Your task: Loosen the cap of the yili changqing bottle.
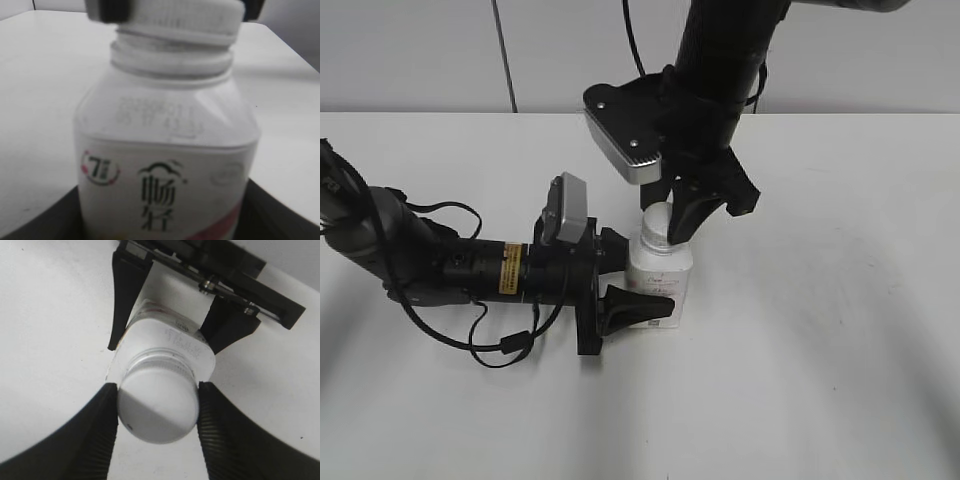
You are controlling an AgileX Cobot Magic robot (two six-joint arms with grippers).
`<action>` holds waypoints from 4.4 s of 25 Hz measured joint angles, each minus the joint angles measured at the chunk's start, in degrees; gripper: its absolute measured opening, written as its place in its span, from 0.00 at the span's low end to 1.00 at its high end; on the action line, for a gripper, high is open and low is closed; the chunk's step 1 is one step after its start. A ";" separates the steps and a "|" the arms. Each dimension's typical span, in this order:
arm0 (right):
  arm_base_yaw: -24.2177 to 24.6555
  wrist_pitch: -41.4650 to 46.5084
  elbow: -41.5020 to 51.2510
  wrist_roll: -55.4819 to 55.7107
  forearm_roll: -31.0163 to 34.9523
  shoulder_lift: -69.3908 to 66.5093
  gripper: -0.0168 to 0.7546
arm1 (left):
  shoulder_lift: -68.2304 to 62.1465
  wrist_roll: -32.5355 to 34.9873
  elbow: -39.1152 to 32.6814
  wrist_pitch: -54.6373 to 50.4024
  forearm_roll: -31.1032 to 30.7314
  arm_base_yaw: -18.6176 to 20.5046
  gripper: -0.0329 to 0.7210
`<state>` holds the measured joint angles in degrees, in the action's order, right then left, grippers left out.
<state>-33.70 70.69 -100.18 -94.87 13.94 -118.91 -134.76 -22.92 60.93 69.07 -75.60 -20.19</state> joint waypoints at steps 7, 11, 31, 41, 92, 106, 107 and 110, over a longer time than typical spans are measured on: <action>-0.04 0.00 -0.57 -0.46 2.53 0.00 0.52 | 0.00 0.00 0.00 -0.06 -0.54 -0.01 0.62; -0.04 -0.15 -0.63 -0.51 2.99 0.32 0.52 | 0.00 0.00 0.00 -0.06 -0.75 -0.01 0.62; 1.72 -0.59 -0.73 51.39 -11.97 6.78 0.52 | 0.00 0.00 0.00 0.17 -1.60 -0.06 0.62; 16.37 -1.77 5.34 67.77 1.10 6.78 0.52 | 0.00 0.00 0.00 0.17 -1.65 -0.06 0.62; 32.43 -29.71 31.25 80.64 0.63 3.37 0.77 | 0.00 0.00 0.00 0.28 -1.45 -0.06 0.62; 32.43 -20.85 23.26 80.78 3.73 11.70 0.77 | 0.00 -0.42 0.00 0.28 -1.38 -0.06 0.74; 32.43 -20.74 23.26 80.78 3.76 12.32 0.77 | 0.00 -0.47 0.00 0.28 -1.34 -0.06 0.75; 32.43 -20.64 23.26 80.78 4.06 13.87 0.77 | 0.00 -0.52 0.00 0.28 -0.68 -0.06 0.75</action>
<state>-1.26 50.05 -76.92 -14.09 17.99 -105.04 -134.76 -23.44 60.93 69.35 -76.28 -20.25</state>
